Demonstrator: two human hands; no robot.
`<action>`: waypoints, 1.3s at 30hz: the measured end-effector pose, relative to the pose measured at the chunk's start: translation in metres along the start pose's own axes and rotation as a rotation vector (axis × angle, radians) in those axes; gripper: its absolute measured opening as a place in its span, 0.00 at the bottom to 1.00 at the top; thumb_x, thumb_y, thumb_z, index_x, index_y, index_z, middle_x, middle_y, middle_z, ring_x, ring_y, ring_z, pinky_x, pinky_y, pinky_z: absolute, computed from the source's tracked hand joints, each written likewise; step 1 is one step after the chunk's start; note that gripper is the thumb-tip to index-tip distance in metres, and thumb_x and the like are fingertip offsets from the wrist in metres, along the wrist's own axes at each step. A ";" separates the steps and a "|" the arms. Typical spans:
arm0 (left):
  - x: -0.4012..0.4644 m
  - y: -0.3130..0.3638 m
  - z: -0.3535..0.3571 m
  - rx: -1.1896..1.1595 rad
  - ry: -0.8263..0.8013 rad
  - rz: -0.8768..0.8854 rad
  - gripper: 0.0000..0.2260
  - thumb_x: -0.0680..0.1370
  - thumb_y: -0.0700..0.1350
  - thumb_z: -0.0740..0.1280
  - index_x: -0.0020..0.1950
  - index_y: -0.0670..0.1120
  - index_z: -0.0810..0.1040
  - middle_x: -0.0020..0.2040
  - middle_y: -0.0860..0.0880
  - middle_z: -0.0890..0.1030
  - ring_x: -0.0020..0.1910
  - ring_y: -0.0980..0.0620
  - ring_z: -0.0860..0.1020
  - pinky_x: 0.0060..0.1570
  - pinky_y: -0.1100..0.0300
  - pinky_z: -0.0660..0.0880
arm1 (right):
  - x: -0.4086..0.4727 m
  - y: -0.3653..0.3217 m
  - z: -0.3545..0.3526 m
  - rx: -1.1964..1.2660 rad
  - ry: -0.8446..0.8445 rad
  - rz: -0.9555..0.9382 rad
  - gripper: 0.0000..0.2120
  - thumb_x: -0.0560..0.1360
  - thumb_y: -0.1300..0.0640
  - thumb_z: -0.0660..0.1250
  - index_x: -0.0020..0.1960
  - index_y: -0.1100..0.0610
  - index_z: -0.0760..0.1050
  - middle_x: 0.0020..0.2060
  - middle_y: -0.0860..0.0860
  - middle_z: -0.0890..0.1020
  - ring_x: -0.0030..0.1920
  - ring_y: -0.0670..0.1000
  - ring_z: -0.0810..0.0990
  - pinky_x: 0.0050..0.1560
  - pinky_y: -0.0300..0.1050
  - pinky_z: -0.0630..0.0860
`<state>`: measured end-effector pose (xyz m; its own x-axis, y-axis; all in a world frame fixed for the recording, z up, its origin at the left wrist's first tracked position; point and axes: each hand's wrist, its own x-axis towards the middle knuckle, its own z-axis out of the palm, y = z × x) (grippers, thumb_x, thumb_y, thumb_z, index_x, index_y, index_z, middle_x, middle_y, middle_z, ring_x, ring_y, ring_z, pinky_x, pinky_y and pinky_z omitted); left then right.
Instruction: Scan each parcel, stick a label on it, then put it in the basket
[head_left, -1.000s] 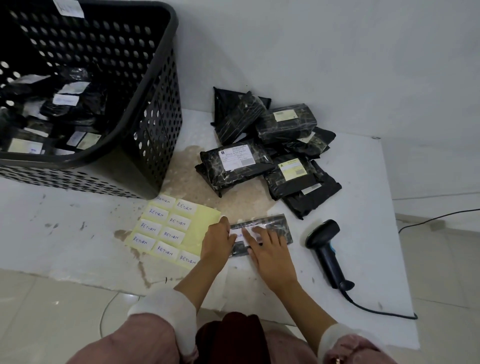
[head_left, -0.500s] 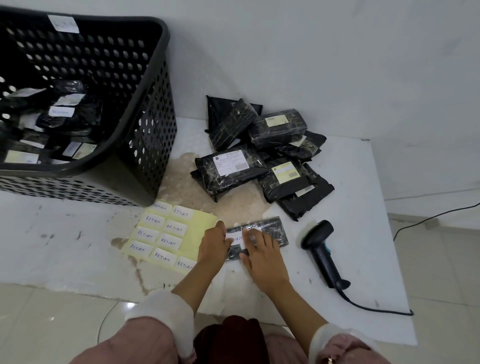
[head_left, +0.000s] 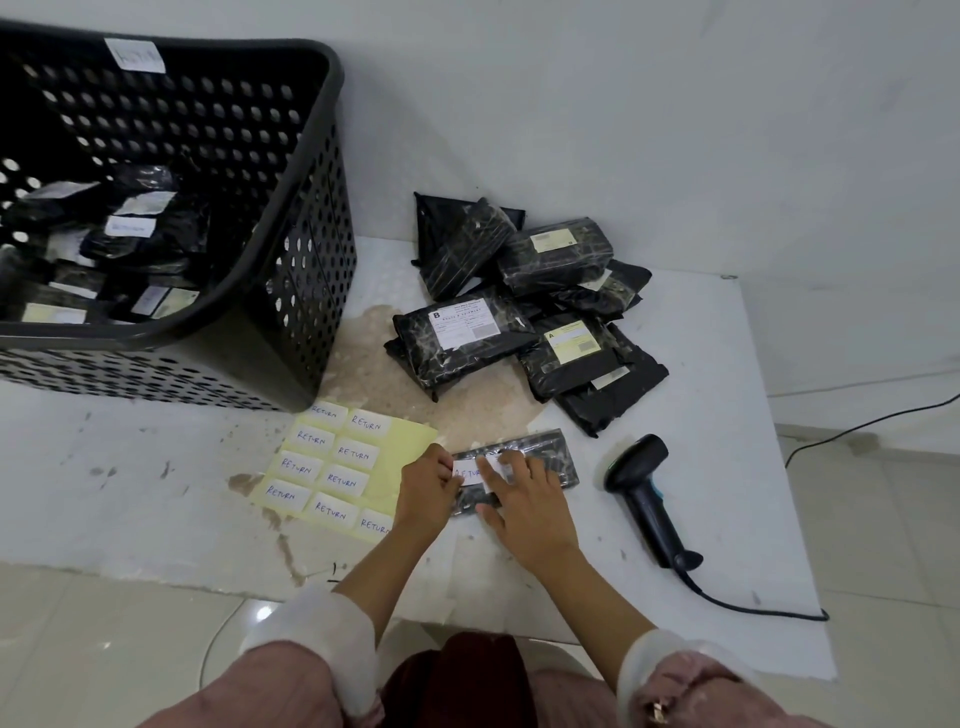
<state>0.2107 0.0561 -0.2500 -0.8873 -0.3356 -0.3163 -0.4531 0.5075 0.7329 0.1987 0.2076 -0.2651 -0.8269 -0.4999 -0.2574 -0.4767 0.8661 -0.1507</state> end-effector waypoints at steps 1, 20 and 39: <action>0.000 0.000 0.000 -0.005 0.005 -0.003 0.07 0.74 0.33 0.69 0.44 0.42 0.73 0.36 0.46 0.77 0.36 0.50 0.77 0.40 0.56 0.77 | -0.002 0.000 0.001 -0.006 -0.007 -0.010 0.28 0.80 0.40 0.51 0.77 0.46 0.52 0.72 0.55 0.61 0.68 0.57 0.62 0.67 0.53 0.62; -0.001 0.000 0.002 -0.069 0.047 -0.071 0.07 0.73 0.34 0.70 0.45 0.42 0.74 0.36 0.47 0.78 0.36 0.50 0.79 0.36 0.60 0.77 | -0.013 0.013 0.001 0.015 -0.011 -0.108 0.30 0.79 0.36 0.48 0.77 0.44 0.51 0.74 0.52 0.58 0.71 0.55 0.59 0.70 0.52 0.59; -0.014 0.003 0.018 0.808 -0.147 0.498 0.23 0.84 0.51 0.49 0.78 0.52 0.50 0.79 0.45 0.43 0.77 0.41 0.43 0.76 0.46 0.47 | -0.016 0.013 -0.003 0.208 -0.015 -0.068 0.32 0.75 0.48 0.60 0.76 0.52 0.56 0.74 0.48 0.60 0.72 0.52 0.59 0.71 0.46 0.54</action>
<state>0.2205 0.0765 -0.2538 -0.9709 0.1415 -0.1932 0.1058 0.9772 0.1842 0.2042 0.2269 -0.2598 -0.7894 -0.5588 -0.2542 -0.4582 0.8119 -0.3617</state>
